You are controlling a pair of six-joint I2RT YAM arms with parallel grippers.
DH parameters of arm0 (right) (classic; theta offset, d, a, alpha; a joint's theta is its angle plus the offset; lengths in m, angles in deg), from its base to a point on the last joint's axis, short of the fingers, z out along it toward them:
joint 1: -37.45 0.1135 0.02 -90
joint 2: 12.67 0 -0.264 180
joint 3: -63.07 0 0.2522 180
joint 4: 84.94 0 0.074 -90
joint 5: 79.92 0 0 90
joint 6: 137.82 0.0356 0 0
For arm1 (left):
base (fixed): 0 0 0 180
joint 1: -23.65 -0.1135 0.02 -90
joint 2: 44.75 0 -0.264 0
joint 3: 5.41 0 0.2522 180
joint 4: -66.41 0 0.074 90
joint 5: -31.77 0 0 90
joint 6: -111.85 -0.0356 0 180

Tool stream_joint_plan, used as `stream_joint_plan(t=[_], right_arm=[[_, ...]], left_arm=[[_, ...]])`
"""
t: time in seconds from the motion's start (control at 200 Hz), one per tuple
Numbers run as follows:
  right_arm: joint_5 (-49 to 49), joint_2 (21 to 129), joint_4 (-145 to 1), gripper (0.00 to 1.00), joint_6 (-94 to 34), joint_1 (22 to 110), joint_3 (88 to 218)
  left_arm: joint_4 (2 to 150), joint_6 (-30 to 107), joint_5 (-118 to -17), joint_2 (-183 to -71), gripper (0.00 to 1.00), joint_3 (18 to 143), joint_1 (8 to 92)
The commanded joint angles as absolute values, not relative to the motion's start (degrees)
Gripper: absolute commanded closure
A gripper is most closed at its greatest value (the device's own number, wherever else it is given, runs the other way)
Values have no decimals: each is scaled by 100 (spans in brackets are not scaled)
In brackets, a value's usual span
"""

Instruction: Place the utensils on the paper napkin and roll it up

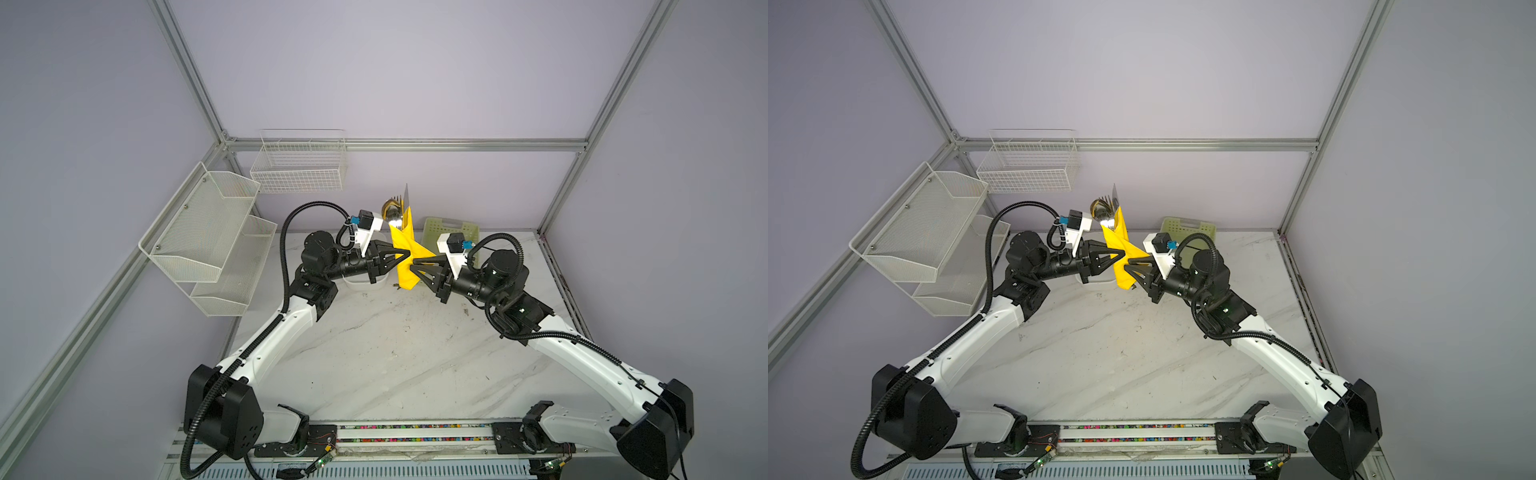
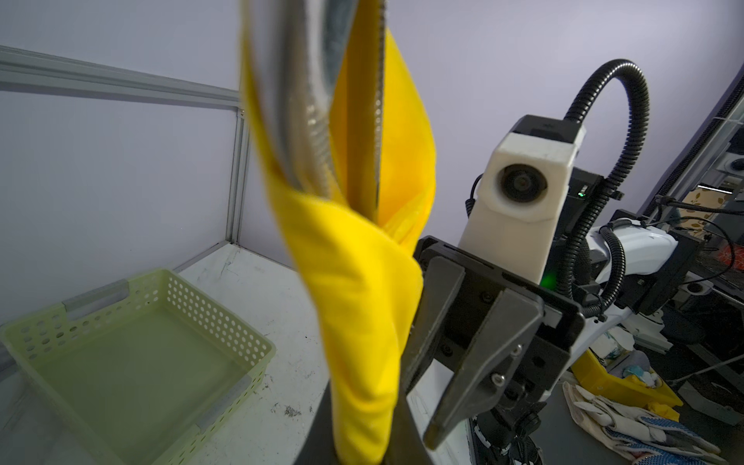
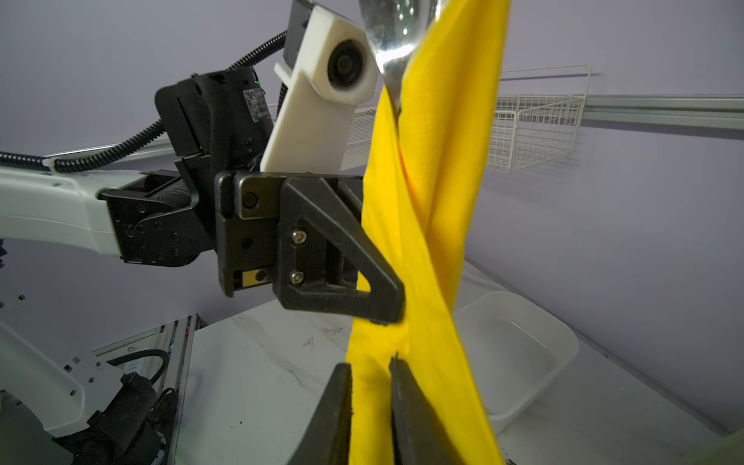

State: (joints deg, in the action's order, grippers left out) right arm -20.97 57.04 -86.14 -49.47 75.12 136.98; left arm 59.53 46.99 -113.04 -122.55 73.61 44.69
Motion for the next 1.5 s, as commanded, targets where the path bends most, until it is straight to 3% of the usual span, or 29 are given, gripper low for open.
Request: stream_joint_plan(t=[0.0, 0.765, 1.495], right_arm=[[-1980, 5628, -8654, 78, -5160, 7542, 13802], [-1573, 5473, -8622, 78, -5174, 7542, 13892], [-1437, 5605, -8282, 67, -5109, 7547, 14037]], left_arm=[[5354, 4804, -11510, -12130, 100, 8042, 4439], [5350, 4821, -11608, -12123, 100, 8042, 4435], [5258, 4892, -11721, -12012, 100, 7955, 4439]])
